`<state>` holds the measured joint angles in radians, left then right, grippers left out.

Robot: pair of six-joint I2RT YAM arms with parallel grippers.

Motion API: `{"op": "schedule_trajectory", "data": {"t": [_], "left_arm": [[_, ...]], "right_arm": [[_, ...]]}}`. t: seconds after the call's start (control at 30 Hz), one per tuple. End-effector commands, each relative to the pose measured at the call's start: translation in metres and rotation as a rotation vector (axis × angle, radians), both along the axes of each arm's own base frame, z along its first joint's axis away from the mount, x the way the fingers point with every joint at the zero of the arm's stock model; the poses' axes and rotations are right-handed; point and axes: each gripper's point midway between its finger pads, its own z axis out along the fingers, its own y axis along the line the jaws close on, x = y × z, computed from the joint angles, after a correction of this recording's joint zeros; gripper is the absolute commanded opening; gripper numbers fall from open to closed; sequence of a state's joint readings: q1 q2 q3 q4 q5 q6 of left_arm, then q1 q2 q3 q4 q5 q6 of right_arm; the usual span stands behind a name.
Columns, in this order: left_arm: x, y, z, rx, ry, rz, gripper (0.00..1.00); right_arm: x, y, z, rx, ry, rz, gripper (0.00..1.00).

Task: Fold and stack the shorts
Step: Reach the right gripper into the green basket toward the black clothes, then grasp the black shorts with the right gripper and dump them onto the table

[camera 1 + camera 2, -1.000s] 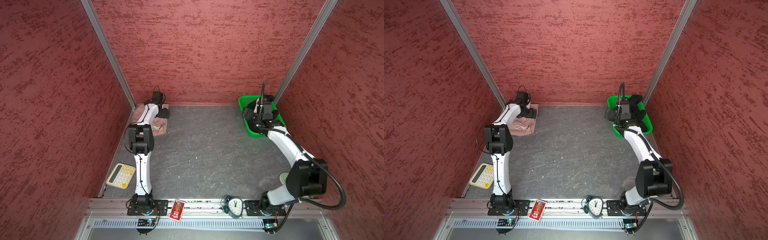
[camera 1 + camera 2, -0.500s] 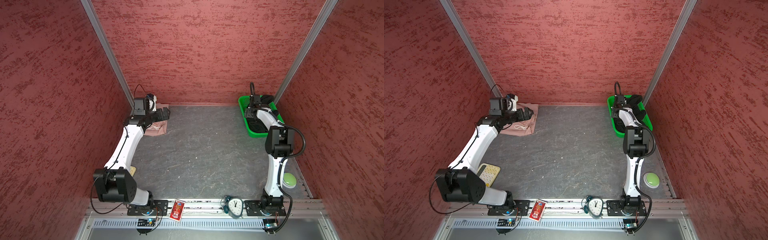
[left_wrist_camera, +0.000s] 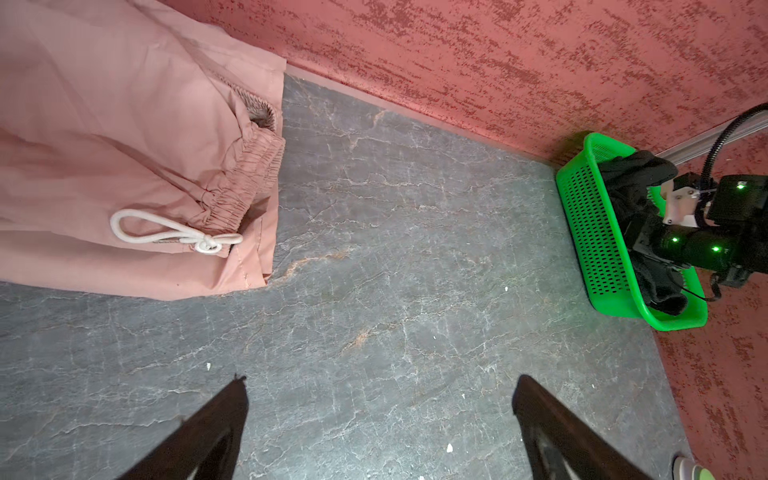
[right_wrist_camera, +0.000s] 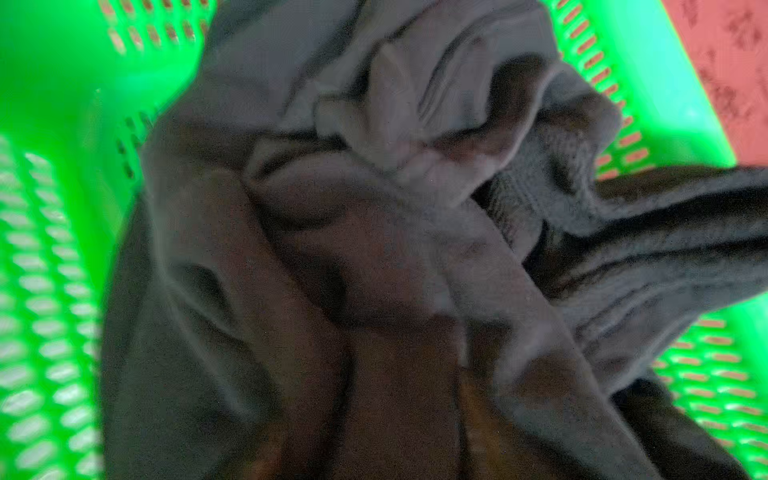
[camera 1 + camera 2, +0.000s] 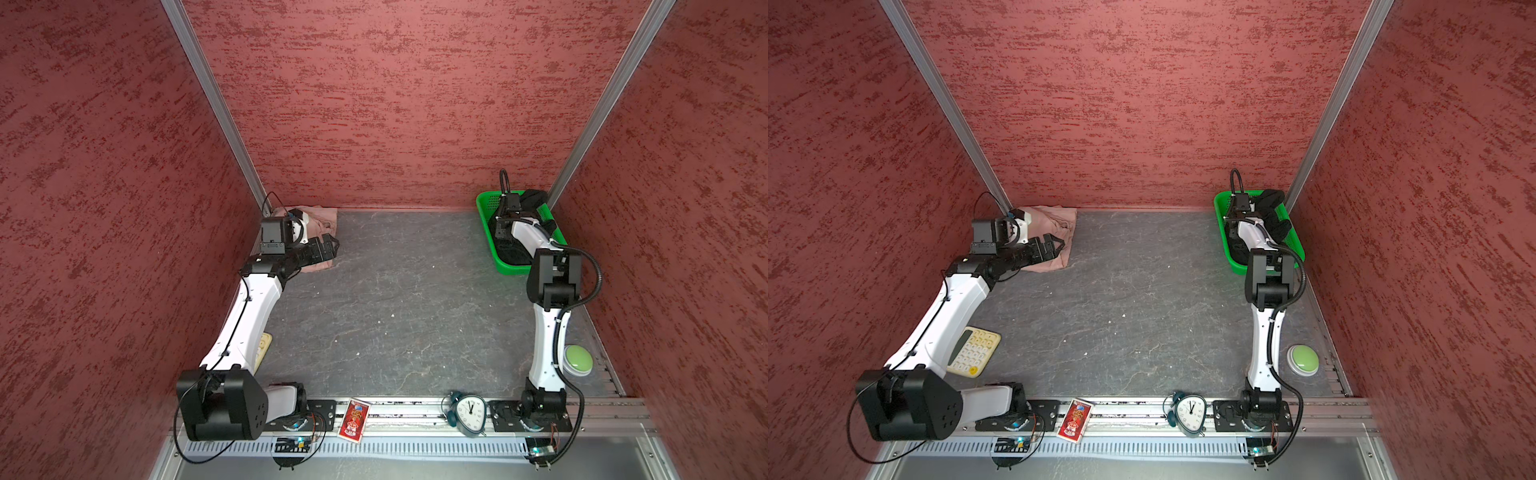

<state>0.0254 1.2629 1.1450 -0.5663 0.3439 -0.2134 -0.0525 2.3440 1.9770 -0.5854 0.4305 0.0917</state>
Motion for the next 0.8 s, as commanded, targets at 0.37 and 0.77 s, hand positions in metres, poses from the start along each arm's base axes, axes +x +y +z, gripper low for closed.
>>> {"op": "schedule_trajectory", "data": {"t": [0.37, 0.77], "left_arm": [[-0.006, 0.0, -0.008, -0.032, -0.004, 0.003, 0.99], [-0.012, -0.008, -0.028, -0.022, -0.004, -0.008, 0.99]], "right_arm": [[-0.025, 0.013, 0.151, 0.019, -0.534, 0.046, 0.0], [-0.079, 0.03, 0.247, 0.075, -0.861, 0.11, 0.0]]}}
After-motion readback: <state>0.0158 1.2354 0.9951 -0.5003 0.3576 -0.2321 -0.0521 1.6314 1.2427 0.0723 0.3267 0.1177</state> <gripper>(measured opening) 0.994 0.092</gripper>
